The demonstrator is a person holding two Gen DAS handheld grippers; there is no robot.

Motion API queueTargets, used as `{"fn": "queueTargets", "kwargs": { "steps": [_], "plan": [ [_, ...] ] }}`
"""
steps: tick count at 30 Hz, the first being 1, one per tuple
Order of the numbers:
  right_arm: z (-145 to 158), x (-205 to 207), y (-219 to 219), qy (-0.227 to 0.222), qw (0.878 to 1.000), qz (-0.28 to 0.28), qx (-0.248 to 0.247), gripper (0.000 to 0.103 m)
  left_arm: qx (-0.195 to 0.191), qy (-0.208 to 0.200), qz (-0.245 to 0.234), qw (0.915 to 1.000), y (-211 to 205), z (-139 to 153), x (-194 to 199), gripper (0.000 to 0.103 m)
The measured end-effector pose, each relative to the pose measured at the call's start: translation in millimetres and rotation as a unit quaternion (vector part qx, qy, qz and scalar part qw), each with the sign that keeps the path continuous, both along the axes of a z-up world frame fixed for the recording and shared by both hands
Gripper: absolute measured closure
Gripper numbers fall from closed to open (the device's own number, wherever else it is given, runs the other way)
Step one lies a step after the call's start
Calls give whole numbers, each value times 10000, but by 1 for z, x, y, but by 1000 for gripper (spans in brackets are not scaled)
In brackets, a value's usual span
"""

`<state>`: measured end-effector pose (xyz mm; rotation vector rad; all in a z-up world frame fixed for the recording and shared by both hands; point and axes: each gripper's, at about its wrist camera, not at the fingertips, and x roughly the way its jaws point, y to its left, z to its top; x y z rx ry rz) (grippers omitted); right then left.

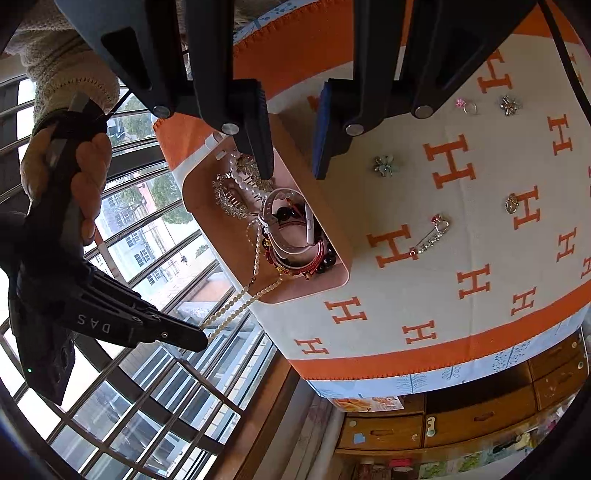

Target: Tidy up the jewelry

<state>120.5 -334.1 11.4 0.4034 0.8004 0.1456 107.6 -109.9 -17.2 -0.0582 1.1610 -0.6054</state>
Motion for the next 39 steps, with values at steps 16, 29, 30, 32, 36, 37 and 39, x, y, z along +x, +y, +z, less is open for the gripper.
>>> {"fn": "queueTargets", "kwargs": {
  "steps": [16, 29, 30, 32, 36, 37, 39],
  "plan": [
    [-39, 13, 21, 1084, 9919, 190, -637, 97, -45, -252, 600, 9979, 44, -1, 4, 47],
    [-26, -11, 64, 974, 9910, 714, -583, 96, 322, -849, 1595, 9830, 114, 22, 1, 33],
    [-25, -13, 70, 960, 9905, 777, -601, 96, 343, -880, 1642, 9819, 120, 24, -1, 33],
    [-22, -18, 80, 930, 9896, 902, -628, 96, 384, -953, 1739, 9794, 132, 28, -4, 27],
    [-19, -26, 101, 894, 9869, 1166, -670, 95, 503, -1174, 1945, 9726, 155, 35, -14, 21],
    [-18, -27, 107, 890, 9860, 1232, -691, 94, 563, -1221, 1985, 9708, 159, 36, -16, 21],
    [-19, -29, 118, 884, 9841, 1348, -747, 73, 673, -1275, 2072, 9676, 168, 35, -19, 20]
  ]
}}
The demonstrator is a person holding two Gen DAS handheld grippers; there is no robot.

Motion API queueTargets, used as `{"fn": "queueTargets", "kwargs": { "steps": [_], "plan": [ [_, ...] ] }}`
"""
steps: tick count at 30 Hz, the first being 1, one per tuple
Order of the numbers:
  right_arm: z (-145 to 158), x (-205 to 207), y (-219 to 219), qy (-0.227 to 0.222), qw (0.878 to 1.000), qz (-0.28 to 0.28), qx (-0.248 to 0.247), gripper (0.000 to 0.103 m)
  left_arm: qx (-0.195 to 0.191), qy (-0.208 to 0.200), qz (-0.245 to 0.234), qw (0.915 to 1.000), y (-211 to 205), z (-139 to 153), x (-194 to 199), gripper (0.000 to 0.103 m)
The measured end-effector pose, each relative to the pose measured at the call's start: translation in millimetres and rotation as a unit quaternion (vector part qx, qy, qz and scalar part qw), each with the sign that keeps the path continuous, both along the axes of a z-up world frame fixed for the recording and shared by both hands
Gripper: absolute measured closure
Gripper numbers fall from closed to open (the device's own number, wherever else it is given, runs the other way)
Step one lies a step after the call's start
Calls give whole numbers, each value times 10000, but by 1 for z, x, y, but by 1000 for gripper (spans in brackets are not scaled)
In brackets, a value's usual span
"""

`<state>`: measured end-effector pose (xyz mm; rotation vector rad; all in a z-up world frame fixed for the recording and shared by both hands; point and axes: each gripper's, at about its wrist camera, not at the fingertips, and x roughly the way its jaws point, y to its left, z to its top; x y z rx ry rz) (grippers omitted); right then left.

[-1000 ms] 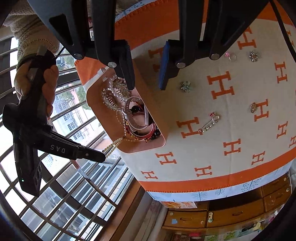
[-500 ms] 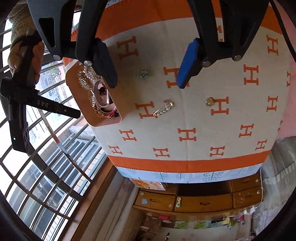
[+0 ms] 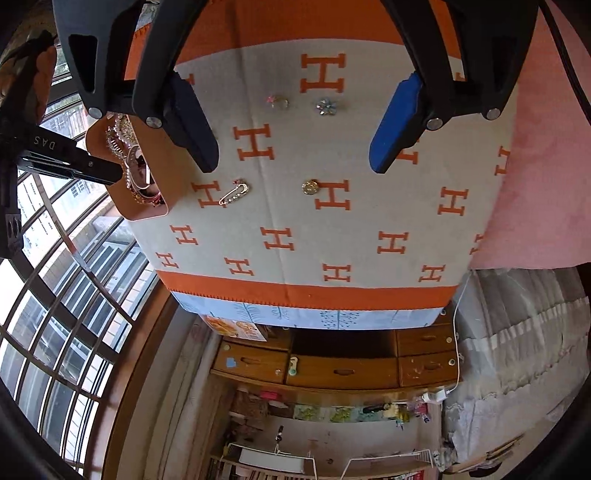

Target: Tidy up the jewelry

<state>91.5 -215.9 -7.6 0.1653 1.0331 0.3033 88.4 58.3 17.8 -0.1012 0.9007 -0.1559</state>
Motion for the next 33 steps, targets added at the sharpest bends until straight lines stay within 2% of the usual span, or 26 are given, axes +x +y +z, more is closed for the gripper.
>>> {"fn": "queueTargets", "kwargs": {
  "steps": [2, 8, 13, 18, 21, 27, 33],
  "plan": [
    [-1, -3, 11, -51, 9999, 100, -31, 64, 52, 26, 70, 10000, 9, -3, -3, 19],
    [-14, -5, 45, 32, 9987, 499, -89, 64, 208, 302, 196, 9991, 30, -33, -7, 19],
    [-34, -3, 64, 87, 9976, 614, -319, 64, 338, 547, 70, 9979, 36, -66, -9, 19],
    [-58, -7, 67, 144, 9983, 506, -268, 64, 470, 453, -317, 9974, 30, -86, -15, 19],
    [-68, -17, 70, -44, 9987, 393, -321, 64, 619, 362, -510, 9961, 25, -94, -18, 19],
    [-78, -34, 77, -617, 9951, 166, -753, 64, 977, 133, -769, 9922, 11, -108, -18, 19],
    [-92, -24, 74, -660, 9933, -4, -953, 64, 1105, 17, -815, 9905, 4, -119, -12, 24]
  ]
}}
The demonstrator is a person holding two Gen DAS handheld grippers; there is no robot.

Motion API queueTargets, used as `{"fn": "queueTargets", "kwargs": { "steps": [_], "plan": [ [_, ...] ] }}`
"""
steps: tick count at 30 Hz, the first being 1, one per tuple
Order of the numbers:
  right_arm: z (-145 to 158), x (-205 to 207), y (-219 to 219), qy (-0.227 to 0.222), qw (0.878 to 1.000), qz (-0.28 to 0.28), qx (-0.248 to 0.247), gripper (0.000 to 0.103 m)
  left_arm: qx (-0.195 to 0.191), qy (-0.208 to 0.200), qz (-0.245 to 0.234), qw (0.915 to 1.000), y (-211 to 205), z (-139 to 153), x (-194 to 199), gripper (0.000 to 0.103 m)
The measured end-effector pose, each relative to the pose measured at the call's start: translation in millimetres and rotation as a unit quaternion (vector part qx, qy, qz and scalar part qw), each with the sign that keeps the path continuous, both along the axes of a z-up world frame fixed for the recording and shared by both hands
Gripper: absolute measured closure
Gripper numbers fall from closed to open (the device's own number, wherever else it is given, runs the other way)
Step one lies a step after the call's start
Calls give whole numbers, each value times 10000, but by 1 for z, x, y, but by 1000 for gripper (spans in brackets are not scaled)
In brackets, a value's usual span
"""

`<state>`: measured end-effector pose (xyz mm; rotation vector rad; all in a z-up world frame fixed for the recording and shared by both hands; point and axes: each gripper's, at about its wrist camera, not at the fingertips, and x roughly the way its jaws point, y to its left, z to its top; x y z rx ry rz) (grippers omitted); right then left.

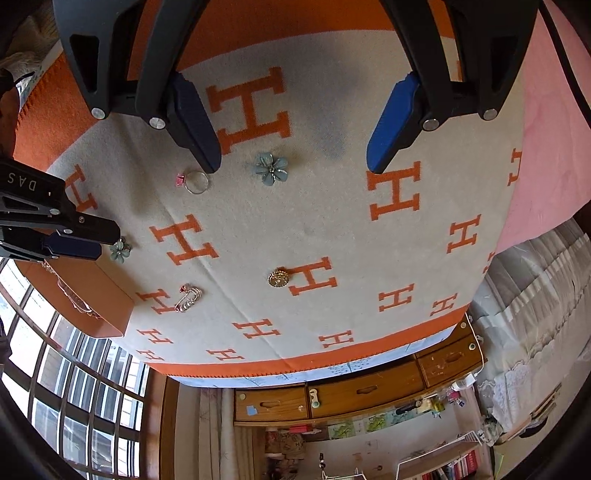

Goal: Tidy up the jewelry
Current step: 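Grasp a teal flower brooch with left while right grasps the other teal flower brooch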

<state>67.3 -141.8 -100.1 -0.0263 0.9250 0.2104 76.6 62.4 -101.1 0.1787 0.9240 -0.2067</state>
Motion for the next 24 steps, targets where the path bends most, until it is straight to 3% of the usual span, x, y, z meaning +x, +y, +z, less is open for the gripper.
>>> {"fn": "queueTargets", "kwargs": {
  "steps": [4, 8, 13, 15, 16, 17, 18, 24],
  "plan": [
    [-10, 5, 7, -27, 9996, -8, -272, 64, -13, 7, 32, 10000, 3, -4, 5, 28],
    [-11, 7, 11, -74, 9992, 22, -394, 64, -151, 160, 120, 9997, 10, -11, 11, 41],
    [-11, 6, 12, -83, 9991, 29, -411, 64, -316, 231, 159, 9991, 14, -14, 14, 50],
    [-10, 7, 13, -83, 9990, 12, -448, 70, -359, 228, 136, 9990, 13, -14, 13, 61],
    [-10, 7, 13, -75, 9990, 18, -434, 73, -390, 228, 130, 9989, 13, -14, 13, 71],
    [-10, 7, 13, -71, 9991, 14, -419, 80, -404, 228, 139, 9988, 13, -13, 13, 82],
    [-10, 8, 12, -61, 9992, 20, -391, 86, -410, 233, 154, 9988, 13, -13, 13, 86],
    [-9, 7, 4, -13, 10000, 62, -14, 88, -557, 326, 310, 9974, 17, -9, 12, 86]
  ]
}}
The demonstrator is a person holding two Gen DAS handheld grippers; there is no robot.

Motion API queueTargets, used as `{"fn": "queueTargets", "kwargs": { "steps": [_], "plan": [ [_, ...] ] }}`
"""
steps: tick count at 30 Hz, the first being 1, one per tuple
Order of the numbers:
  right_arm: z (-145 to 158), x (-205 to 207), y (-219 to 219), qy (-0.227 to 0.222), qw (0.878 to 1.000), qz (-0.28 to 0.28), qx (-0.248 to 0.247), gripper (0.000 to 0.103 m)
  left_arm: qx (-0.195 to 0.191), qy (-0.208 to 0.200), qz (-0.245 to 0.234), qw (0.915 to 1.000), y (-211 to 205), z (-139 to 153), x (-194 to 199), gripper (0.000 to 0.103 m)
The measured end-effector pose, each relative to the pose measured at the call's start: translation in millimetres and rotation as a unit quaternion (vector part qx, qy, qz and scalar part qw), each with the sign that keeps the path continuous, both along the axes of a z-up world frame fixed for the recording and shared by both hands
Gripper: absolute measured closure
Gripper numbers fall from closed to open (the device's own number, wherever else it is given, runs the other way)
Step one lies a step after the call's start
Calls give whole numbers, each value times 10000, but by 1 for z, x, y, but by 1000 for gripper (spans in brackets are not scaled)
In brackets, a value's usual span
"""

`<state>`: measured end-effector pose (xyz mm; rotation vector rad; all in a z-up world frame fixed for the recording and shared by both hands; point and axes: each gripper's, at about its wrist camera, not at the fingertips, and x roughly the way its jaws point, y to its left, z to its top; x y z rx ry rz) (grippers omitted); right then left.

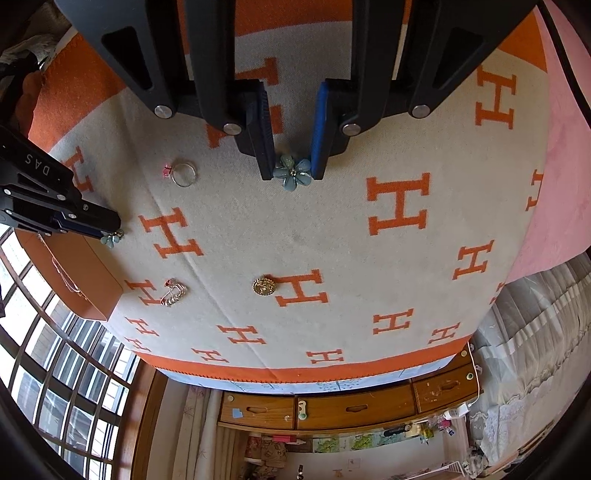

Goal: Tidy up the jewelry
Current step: 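Grasp a teal flower brooch with left while right grasps the other teal flower brooch, then carry both flower brooches into the pink box and open both grippers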

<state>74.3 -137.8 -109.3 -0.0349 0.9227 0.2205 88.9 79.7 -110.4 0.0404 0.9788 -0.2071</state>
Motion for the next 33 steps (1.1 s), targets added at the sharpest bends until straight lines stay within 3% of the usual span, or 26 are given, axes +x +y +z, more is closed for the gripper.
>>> {"fn": "queueTargets", "kwargs": {
  "steps": [7, 13, 17, 25, 33],
  "plan": [
    [24, -22, -15, -387, 9977, 134, 535, 88, -151, -190, 287, 9993, 21, 34, -10, 86],
    [66, -39, -53, -929, 9887, -69, 1176, 88, -505, -557, 601, 9954, 45, 92, -20, 86],
    [93, -51, -82, -1320, 9811, -265, 1389, 88, -683, -810, 552, 9928, 37, 127, -25, 86],
    [127, -75, -134, -1904, 9677, -615, 1535, 88, -831, -974, -119, 9917, -40, 158, -24, 86],
    [104, -83, -168, -1736, 9709, -853, 1411, 88, -987, -621, -999, 9881, -147, 132, -11, 86]
  ]
}}
